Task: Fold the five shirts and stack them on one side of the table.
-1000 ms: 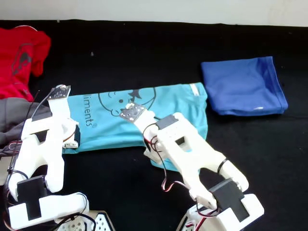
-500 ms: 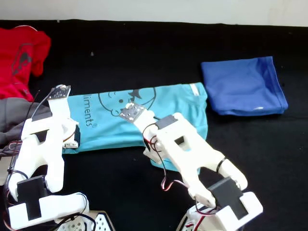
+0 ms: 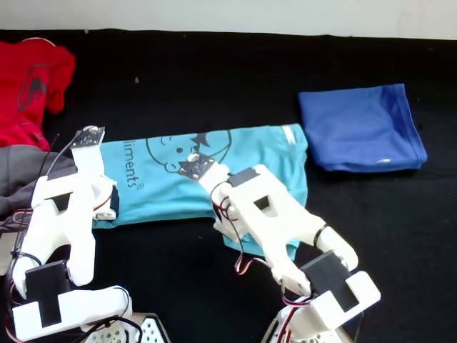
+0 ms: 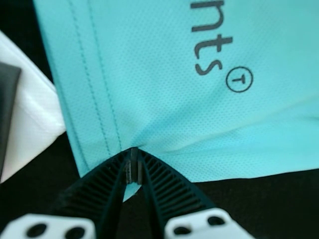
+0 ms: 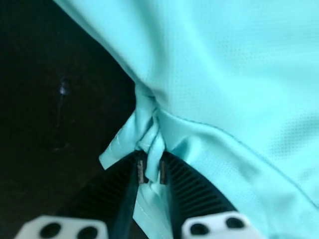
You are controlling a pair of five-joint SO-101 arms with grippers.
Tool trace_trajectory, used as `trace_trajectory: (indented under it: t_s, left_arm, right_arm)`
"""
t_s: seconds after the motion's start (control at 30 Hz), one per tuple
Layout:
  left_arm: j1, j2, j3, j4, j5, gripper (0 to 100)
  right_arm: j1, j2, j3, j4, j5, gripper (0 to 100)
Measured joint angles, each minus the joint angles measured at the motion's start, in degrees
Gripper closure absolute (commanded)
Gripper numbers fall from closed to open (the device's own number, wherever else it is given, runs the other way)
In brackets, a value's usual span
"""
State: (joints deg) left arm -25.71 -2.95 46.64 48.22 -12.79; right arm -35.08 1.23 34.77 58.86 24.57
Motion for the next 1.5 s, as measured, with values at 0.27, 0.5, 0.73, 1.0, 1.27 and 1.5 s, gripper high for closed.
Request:
trace_trajectory:
  t_s: [0.27,0.5,0.73,1.0,1.27,1.5]
  left_arm:
    - [0.00,0.00,0.00,-0.09,0.00,99]
    - [0.00,0.00,0.00,-0.09,0.00,99]
    - [0.00,0.00,0.00,-0.09,0.00,99]
    - [0.00,0.00,0.00,-0.09,0.00,99]
    - [0.00,0.00,0.00,-0.09,0.00,99]
    - [0.00,0.00,0.00,-0.09,0.00,99]
  right_arm:
    - [-0.09,0.09,-9.32,9.93,0.00,92.0]
    - [-0.09,0.09,-10.99,13.01,0.00,98.1]
    - [-0.09,0.09,-10.99,13.01,0.00,99.1]
    - [-8.35,0.35,-11.08,16.70,0.00,99.1]
    - [-10.81,0.70,-11.08,16.79,0.00,96.0]
    - [-4.84,0.44,-13.10,19.87,0.00,91.6]
